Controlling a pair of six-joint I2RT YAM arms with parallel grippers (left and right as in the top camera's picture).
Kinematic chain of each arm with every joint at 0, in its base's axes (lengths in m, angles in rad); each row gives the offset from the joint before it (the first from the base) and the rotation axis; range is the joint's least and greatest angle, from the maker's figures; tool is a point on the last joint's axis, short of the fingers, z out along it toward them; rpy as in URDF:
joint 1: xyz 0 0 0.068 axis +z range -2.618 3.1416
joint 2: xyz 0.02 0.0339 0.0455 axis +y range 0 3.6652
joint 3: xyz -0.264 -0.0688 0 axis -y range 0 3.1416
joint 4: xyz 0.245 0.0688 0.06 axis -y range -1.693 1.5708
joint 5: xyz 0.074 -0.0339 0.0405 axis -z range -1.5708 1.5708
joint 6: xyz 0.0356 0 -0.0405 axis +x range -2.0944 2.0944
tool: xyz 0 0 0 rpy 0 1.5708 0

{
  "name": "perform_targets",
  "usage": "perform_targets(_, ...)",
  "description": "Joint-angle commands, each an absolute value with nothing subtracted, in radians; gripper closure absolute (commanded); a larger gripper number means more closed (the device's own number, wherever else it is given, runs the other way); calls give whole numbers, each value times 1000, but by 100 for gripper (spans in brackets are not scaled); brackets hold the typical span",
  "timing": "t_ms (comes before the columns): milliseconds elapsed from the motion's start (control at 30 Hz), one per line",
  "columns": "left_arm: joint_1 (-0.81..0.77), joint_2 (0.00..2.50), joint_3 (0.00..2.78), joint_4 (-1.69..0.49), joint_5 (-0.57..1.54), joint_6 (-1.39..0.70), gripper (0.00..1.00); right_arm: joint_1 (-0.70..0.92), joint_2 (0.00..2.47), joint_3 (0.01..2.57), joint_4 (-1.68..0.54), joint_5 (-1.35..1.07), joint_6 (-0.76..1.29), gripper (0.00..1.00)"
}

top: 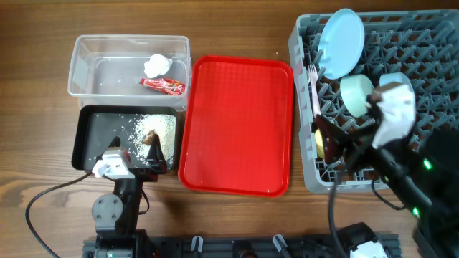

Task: Sort waste into correct bins and load items into the dishwasher rack

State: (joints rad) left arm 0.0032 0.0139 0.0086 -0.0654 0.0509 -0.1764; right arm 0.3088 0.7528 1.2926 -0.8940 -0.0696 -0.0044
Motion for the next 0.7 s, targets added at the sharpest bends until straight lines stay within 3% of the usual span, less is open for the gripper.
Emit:
perform_targets(0,11,7,6,-72,59,-164,0,246,627,1216,-833,-34,-53,0)
perform_targets(167,11,7,6,-72,59,-164,0,119,470,998,-773,-51,-40,0)
perform_targets(667,11,7,6,-72,59,-164,0,4,4,253,-312,-53,76,0)
